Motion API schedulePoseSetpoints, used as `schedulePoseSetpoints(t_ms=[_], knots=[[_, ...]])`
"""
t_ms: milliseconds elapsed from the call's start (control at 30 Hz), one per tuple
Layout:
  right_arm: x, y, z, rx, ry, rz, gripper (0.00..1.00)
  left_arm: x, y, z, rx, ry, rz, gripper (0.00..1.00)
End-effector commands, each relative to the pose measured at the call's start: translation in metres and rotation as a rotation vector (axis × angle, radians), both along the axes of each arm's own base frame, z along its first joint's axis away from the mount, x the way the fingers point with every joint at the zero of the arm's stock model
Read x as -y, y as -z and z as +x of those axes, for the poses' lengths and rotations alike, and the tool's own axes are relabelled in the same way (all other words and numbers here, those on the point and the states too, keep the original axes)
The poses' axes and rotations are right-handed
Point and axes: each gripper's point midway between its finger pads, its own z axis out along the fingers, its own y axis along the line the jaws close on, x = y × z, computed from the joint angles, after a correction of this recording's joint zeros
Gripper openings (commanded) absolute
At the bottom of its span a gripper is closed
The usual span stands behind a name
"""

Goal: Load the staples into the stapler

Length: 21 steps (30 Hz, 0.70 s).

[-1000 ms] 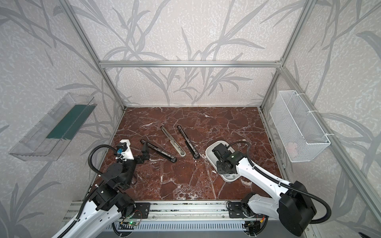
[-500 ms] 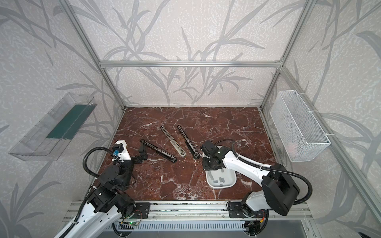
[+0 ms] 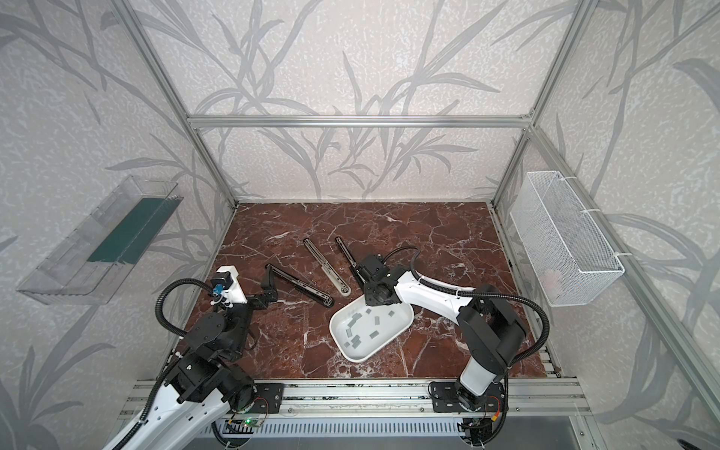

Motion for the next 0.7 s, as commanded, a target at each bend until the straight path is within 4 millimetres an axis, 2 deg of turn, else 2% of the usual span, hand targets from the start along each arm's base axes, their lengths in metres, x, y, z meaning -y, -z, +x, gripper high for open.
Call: schedulePoseSetpoints(t_ms=[0,300,433,667], knots=[[0.038,0.004,-0.004,-0.011,0.054,-0.094,0.27,-0.003,-0.003,0.001,0.024,-0.018,-0.025,0.99],[0.097,-0.007,0.031,0.035,0.140,-0.144,0.29,0.000,0.000,0.005,0.014,-0.017,-0.015,0.99],[0.107,-0.011,0.057,0.078,0.111,-0.151,0.34,0.001,0.001,0.006,0.016,-0.015,-0.014,0.99],[0.144,0.008,0.090,0.008,0.141,-0.183,0.35,0.003,0.002,0.011,0.006,-0.028,0.006,0.99]])
